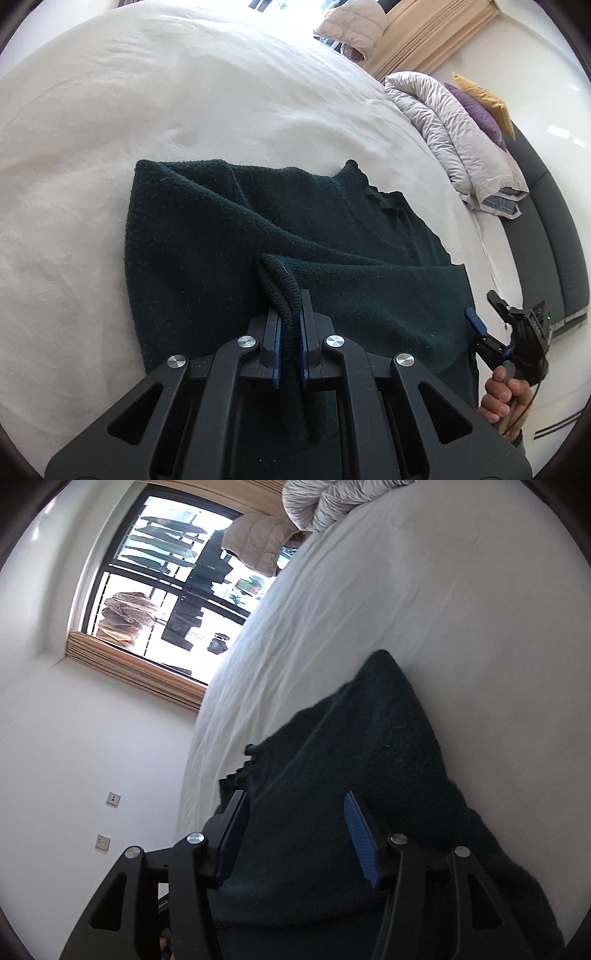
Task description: Fold small clothes
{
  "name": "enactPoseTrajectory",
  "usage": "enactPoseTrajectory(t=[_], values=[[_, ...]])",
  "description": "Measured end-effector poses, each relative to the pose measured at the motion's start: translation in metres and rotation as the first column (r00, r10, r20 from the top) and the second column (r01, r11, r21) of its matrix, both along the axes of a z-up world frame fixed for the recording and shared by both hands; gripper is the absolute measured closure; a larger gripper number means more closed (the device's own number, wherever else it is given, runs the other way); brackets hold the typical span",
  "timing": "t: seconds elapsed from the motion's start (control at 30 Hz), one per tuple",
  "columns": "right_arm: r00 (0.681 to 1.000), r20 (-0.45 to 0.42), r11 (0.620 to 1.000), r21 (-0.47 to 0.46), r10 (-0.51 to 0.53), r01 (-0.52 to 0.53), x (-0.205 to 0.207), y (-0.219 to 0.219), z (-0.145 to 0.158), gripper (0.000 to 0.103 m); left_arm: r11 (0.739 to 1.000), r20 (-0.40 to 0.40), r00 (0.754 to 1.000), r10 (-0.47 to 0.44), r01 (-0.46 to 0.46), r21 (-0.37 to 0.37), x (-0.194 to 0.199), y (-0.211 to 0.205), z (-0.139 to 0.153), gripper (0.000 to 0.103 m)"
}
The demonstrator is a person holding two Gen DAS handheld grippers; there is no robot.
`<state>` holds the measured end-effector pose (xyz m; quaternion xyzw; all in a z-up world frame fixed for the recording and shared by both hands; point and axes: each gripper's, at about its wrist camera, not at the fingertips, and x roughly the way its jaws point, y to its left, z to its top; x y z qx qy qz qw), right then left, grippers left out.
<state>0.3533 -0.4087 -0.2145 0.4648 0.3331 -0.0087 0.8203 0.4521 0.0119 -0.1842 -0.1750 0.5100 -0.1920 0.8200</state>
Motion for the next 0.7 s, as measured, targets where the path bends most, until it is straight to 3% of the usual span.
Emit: enactPoseTrajectory(t=[0.07,0.13,0.23,0.27,0.3,0.4,0.47,0.57,0.7], values=[[1.0,0.001,1.0,-0.014,0.007,-0.007,-0.002,-0.004,-0.003,0.071,1.0,0.011,1.0,-0.006,0.006,-0.002,-0.001,0.002,-0.003,0.093],[1.0,0.001,1.0,-0.011,0.009,-0.009,-0.006,-0.006,0.0,0.069,0.999,0.01,1.0,-0.006,0.006,-0.04,-0.002,0.009,-0.006,0.093],[0.998,0.064,0.998,-0.057,-0.012,0.016,-0.013,-0.006,0.022,0.043,0.997,0.009,1.0,0.001,0.0,-0.076,-0.006,0.015,-0.006,0.093],[0.996,0.092,0.998,-0.066,-0.017,0.023,-0.012,-0.008,0.029,0.033,0.998,0.023,1.0,0.013,-0.011,-0.058,-0.008,0.017,-0.002,0.092],[0.994,0.111,0.998,-0.066,-0.007,0.015,-0.009,-0.008,0.034,0.03,1.0,0.049,0.998,0.029,-0.028,-0.014,-0.013,0.016,0.006,0.092],[0.995,0.093,0.997,-0.077,0.03,-0.023,0.011,-0.007,0.034,0.03,0.99,0.171,0.981,0.09,-0.107,0.091,-0.03,0.015,0.037,0.092],[0.998,0.043,0.998,-0.057,0.043,-0.04,0.023,-0.01,0.02,0.03,0.988,0.225,0.973,0.053,-0.084,0.131,-0.037,0.001,0.053,0.092],[0.999,0.008,0.997,-0.059,0.039,-0.038,0.026,-0.018,0.001,0.037,0.961,0.232,0.971,-0.054,-0.013,0.277,-0.037,-0.034,0.051,0.092],[0.998,0.045,0.999,-0.008,0.036,-0.036,0.011,-0.035,-0.003,0.043,0.941,0.148,0.988,-0.05,-0.003,0.338,-0.033,-0.043,0.016,0.092]])
